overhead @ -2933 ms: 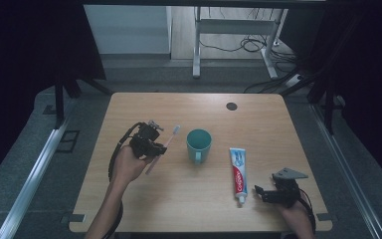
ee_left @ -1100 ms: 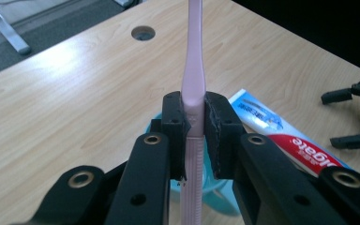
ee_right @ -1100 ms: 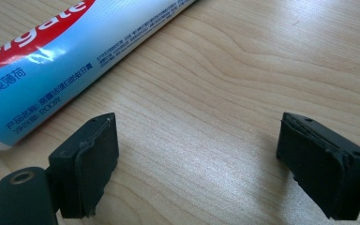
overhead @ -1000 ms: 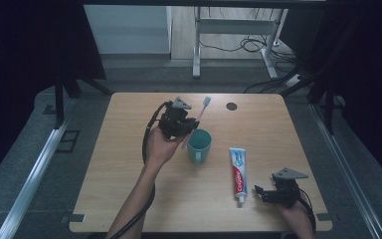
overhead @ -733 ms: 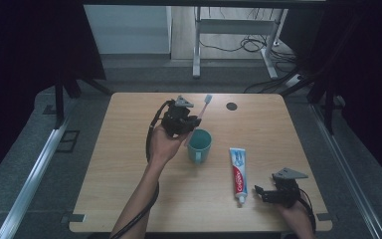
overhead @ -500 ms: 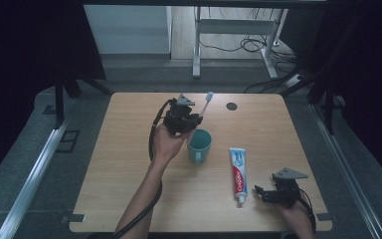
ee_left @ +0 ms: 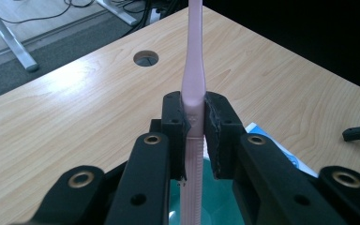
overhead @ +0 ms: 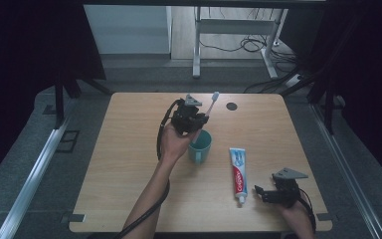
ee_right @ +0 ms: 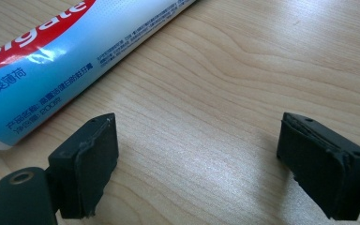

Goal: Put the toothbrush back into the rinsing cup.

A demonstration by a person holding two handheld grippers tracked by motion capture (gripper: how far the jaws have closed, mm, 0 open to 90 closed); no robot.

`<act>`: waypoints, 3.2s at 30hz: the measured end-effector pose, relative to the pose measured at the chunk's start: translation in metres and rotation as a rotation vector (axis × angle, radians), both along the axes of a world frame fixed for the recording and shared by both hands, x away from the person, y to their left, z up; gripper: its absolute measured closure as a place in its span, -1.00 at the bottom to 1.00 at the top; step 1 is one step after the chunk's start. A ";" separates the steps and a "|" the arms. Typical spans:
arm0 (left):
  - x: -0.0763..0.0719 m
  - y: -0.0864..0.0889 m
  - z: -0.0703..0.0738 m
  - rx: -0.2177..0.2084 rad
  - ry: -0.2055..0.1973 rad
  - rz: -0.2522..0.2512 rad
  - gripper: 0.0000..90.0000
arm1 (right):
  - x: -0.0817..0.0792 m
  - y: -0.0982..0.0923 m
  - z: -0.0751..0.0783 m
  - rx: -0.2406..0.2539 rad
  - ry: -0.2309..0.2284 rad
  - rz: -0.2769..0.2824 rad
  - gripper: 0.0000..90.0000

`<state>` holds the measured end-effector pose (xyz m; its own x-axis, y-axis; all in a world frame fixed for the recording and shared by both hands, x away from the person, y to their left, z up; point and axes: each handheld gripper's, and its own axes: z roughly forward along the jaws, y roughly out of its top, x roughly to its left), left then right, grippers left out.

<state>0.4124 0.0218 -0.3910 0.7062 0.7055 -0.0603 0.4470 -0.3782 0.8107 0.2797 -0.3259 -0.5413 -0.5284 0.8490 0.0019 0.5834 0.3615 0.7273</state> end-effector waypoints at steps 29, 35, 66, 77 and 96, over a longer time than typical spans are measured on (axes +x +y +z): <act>-0.006 -0.001 -0.040 -0.014 0.027 0.012 0.76 | 0.000 0.000 0.000 0.000 0.000 -0.001 -0.72; -0.007 0.000 -0.050 -0.013 0.038 0.010 0.76 | 0.000 0.000 0.000 -0.001 0.000 -0.001 -0.72; -0.007 -0.006 -0.078 0.035 0.091 0.014 0.74 | 0.000 0.000 0.000 -0.001 0.000 -0.001 -0.72; -0.007 -0.006 -0.078 0.047 0.096 0.012 0.72 | 0.000 0.000 0.000 -0.001 0.000 -0.001 -0.72; -0.012 -0.006 -0.065 0.054 0.053 0.018 0.22 | 0.000 0.000 0.000 -0.001 0.000 -0.001 -0.72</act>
